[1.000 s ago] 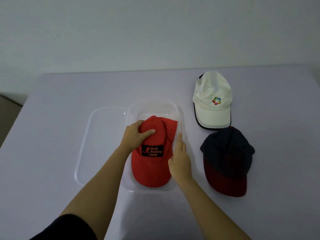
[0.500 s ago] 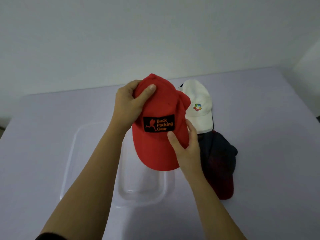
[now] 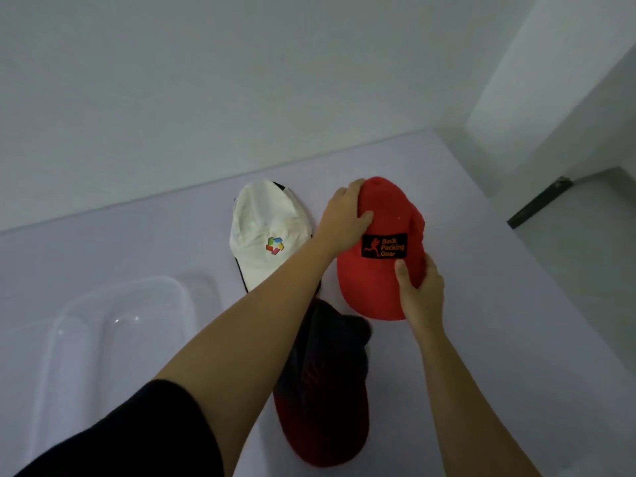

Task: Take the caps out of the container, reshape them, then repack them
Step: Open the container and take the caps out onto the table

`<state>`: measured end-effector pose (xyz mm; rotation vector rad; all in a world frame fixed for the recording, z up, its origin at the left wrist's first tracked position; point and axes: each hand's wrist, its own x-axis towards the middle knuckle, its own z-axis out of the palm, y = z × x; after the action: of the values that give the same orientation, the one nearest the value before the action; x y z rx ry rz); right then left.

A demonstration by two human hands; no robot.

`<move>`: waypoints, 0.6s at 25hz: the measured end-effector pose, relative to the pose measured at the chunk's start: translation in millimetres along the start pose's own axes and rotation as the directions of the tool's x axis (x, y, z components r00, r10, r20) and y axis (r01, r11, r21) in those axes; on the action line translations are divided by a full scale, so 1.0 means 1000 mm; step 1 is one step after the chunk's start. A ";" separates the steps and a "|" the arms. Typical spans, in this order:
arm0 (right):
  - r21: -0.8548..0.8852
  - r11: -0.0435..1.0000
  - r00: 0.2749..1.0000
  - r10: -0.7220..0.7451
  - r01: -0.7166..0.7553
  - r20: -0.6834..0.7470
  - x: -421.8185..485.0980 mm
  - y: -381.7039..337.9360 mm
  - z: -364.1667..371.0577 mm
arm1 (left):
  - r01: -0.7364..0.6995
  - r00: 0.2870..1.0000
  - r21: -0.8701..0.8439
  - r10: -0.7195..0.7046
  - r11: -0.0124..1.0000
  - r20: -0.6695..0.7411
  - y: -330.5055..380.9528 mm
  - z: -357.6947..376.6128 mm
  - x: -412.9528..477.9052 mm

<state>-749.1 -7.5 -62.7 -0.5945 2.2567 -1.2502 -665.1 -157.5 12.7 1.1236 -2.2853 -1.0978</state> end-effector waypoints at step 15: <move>-0.268 0.906 0.945 -0.312 0.328 0.099 -0.028 0.017 -0.014 | 0.067 0.990 -0.003 -0.067 0.998 -0.122 -0.021 0.010 -0.086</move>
<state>-737.6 26.5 -64.9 -1.1318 2.3751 -1.0425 -607.7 -93.2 -9.0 1.2412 -2.1687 -1.0222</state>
